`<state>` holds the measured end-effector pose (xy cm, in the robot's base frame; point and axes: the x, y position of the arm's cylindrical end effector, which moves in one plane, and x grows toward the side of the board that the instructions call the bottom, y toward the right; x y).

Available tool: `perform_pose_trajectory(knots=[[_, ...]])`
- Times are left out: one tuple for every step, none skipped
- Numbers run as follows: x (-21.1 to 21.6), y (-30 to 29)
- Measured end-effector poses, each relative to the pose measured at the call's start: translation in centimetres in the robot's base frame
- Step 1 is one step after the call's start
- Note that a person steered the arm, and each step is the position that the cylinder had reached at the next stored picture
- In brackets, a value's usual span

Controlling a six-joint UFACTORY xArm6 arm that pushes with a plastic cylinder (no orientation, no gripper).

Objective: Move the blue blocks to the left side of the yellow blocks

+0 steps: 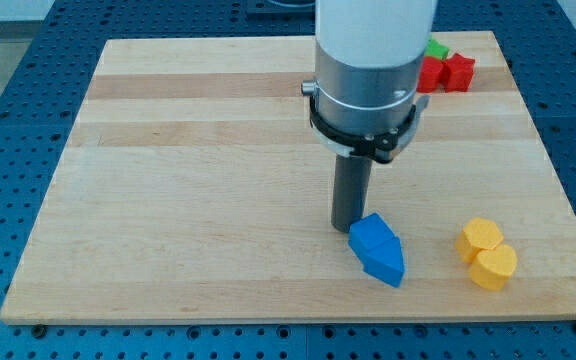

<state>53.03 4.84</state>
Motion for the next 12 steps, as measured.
perform_pose_trajectory(knots=[[0.3, 0.2], [1.0, 1.0], [3.2, 1.0], [5.2, 0.9], [5.3, 0.7], [5.3, -1.9], [6.6, -2.9], [8.9, -2.9], [8.8, -1.4], [8.8, 2.7], [8.8, 3.9], [8.8, 4.3]])
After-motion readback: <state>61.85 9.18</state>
